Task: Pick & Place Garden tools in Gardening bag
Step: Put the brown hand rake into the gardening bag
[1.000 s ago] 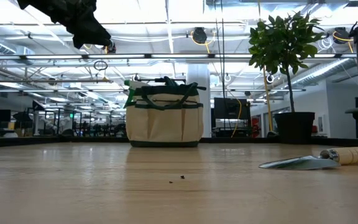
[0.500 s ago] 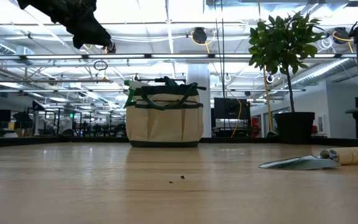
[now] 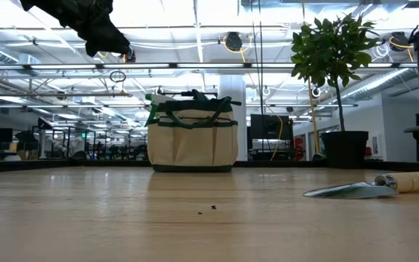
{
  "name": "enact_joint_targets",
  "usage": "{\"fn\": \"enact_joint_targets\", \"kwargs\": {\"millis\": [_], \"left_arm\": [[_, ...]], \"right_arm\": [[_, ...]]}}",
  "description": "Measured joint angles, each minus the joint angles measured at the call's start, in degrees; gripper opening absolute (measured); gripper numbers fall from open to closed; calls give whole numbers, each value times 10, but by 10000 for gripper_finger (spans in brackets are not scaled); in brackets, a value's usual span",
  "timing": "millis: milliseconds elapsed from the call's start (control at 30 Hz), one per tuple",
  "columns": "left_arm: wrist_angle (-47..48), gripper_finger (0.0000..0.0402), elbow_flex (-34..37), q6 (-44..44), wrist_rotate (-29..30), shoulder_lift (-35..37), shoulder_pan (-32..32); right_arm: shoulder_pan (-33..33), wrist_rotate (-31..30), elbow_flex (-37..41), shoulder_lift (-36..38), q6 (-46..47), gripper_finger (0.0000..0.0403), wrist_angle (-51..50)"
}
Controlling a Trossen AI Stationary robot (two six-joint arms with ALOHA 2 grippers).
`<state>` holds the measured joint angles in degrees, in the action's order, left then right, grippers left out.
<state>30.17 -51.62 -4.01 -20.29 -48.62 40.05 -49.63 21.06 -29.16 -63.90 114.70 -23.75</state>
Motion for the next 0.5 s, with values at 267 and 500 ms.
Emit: {"fn": "enact_joint_targets", "kwargs": {"millis": [267, 500], "left_arm": [[0, 161, 0, 1, 0, 0, 0], [0, 161, 0, 3, 0, 0, 0]], "right_arm": [[0, -1, 38, 0, 17, 155, 19], [2, -16, 77, 2, 51, 153, 68]]}}
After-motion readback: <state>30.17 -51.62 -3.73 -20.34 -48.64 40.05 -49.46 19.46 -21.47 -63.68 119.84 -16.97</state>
